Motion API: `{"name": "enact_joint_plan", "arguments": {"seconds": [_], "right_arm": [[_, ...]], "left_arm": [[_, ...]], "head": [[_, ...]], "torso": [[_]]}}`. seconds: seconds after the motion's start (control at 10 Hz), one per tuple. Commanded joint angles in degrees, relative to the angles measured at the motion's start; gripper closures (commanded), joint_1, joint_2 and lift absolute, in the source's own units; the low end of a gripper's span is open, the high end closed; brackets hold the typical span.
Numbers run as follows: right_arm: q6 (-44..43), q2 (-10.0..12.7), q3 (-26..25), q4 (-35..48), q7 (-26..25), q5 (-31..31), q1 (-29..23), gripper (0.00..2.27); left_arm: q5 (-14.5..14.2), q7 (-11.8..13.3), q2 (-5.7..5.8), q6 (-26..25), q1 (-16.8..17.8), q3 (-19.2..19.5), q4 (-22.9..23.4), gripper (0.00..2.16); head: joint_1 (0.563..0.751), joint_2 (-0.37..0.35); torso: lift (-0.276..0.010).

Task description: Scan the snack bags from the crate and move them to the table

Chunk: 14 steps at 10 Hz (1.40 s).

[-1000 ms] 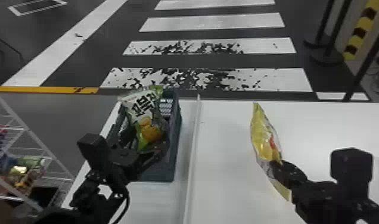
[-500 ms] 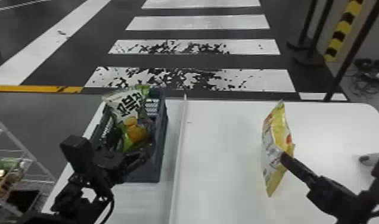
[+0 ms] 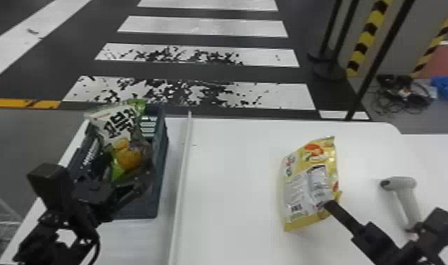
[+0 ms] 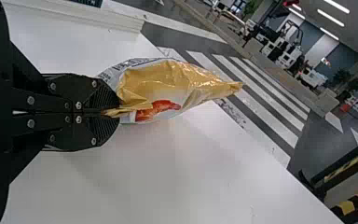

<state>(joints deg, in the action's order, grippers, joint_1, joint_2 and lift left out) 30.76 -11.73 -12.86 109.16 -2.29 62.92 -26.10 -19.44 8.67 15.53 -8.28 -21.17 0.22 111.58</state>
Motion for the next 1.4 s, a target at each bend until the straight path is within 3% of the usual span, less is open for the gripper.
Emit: {"name": "enact_joint_plan", "arguments": {"seconds": [0.0,0.1,0.2,0.3,0.8,1.1,1.2,1.3], "right_arm": [[-0.2,0.1,-0.5,1.4,-2.0,-2.2,-1.2,2.24],[-0.4,0.0,-0.5,2.4,-4.5,-4.5,-1.9,1.71],[-1.1,0.0,-0.3,3.0,-7.2,-6.2,-2.5,0.57],[-1.4,0.0,0.5,4.6,-10.5,-9.0,-3.2,0.01],[-4.4,-0.7,1.7,6.8,-15.1,-16.7,-4.8,0.00],[0.8,-1.5,3.6,12.1,-8.2,-24.9,-2.9,0.15],[1.2,-1.7,4.6,12.0,-5.2,-27.9,-2.0,0.50],[1.0,-2.3,5.5,11.9,-2.9,-30.4,-1.5,1.32]], "left_arm": [[0.2,-0.1,-0.06,0.1,0.2,-0.3,-0.4,0.07],[0.3,-0.1,-0.06,0.1,0.2,-0.6,-0.5,0.07],[0.3,-0.1,-0.15,0.1,0.2,-0.7,-0.5,0.07],[0.4,-0.1,-0.24,0.1,0.2,-0.8,-0.5,0.07],[0.5,0.0,-0.24,0.1,0.3,-1.6,-0.7,0.07],[0.6,0.0,-0.33,0.8,0.3,-2.2,-1.1,0.07],[0.8,0.0,-0.24,0.8,0.2,-2.1,-1.1,0.07],[0.8,-0.1,-0.24,1.1,0.2,-2.1,-1.4,0.07]], "head": [[0.695,-0.042],[0.695,-0.060],[0.695,-0.076],[0.695,-0.096],[0.695,-0.158],[0.695,-0.140],[0.695,-0.117],[0.695,-0.106]], "torso": [[-0.095],[-0.095],[-0.095],[-0.095],[-0.095],[-0.095],[-0.095],[-0.095]]}}
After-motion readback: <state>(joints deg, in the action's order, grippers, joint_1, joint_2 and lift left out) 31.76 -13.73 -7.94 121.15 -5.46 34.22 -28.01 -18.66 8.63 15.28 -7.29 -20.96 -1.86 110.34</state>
